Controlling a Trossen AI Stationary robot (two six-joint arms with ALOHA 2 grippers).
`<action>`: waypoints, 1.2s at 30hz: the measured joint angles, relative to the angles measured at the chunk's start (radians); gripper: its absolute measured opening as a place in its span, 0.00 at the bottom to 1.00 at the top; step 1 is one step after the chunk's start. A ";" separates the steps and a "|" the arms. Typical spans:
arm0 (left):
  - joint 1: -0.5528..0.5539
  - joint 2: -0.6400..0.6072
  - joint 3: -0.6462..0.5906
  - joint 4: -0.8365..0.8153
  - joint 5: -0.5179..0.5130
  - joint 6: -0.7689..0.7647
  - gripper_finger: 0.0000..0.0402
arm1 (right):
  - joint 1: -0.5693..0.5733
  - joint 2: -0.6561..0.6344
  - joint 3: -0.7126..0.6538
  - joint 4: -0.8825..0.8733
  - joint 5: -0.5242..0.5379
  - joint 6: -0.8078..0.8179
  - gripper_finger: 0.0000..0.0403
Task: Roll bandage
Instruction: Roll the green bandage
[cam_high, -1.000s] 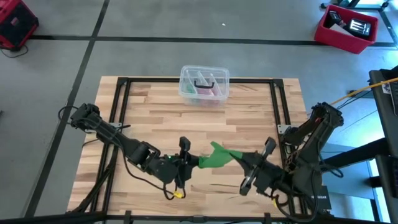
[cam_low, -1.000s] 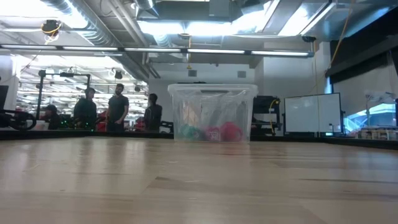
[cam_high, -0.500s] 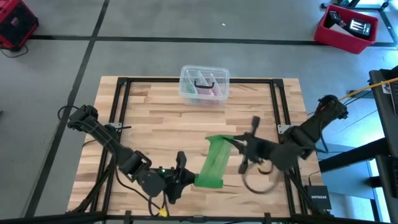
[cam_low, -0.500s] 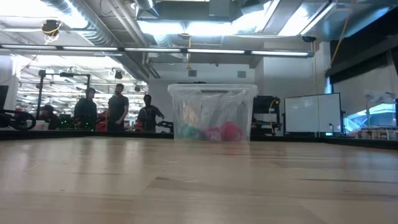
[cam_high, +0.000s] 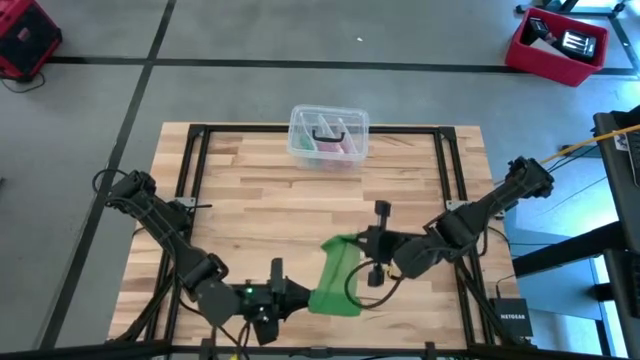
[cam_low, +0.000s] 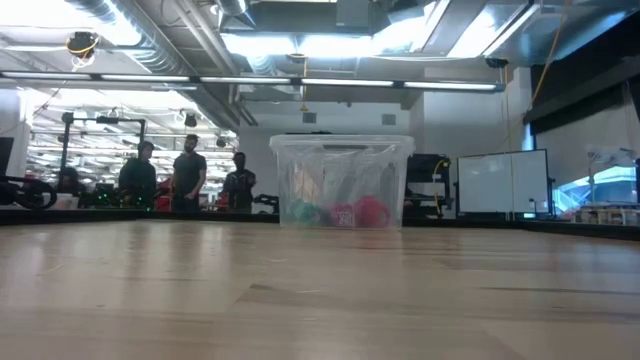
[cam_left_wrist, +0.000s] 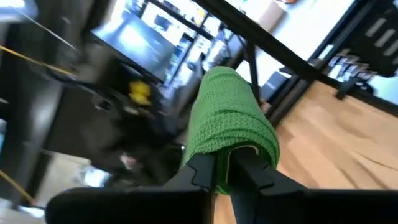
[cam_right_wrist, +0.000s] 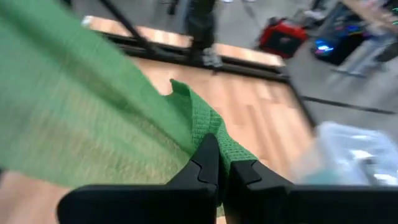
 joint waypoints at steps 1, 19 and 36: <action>-0.003 0.000 0.000 0.026 -0.006 0.031 0.04 | 0.001 0.000 -0.022 0.030 -0.026 0.010 0.00; 0.031 0.000 0.000 0.104 -0.203 0.231 0.04 | 0.000 0.001 -0.246 0.427 -0.356 0.199 0.04; 0.033 0.003 0.002 -0.078 -0.197 -0.015 0.04 | 0.000 -0.045 -0.246 0.415 -0.339 0.350 0.39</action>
